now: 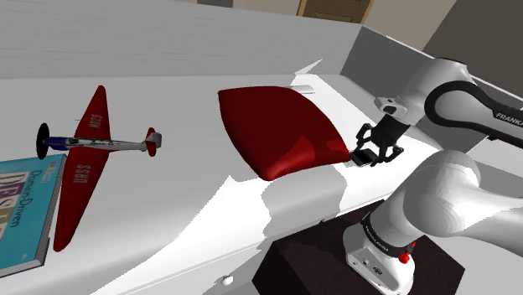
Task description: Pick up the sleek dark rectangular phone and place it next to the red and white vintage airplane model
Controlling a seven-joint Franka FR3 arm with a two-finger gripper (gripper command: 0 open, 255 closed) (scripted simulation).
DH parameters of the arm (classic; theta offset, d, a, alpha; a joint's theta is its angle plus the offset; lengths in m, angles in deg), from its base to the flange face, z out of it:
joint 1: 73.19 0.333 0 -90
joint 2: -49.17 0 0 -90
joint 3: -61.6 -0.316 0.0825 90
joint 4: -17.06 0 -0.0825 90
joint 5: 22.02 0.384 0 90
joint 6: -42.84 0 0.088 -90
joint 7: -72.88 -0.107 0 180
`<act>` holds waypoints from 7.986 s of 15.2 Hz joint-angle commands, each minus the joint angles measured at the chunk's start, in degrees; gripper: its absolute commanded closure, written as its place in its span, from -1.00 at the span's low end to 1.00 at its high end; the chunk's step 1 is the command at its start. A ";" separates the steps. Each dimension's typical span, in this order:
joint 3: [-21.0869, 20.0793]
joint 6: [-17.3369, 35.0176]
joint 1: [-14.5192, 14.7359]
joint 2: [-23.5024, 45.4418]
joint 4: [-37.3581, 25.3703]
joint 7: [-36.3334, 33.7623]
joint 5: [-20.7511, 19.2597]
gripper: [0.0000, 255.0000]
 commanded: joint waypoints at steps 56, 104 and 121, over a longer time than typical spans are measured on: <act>-47.13 12.69 31.18 31.02 -21.14 -33.08 45.86 1.00; -52.17 47.83 38.42 62.88 -18.47 -33.88 55.40 1.00; -52.14 39.20 36.91 56.12 -20.36 -35.55 52.80 -1.00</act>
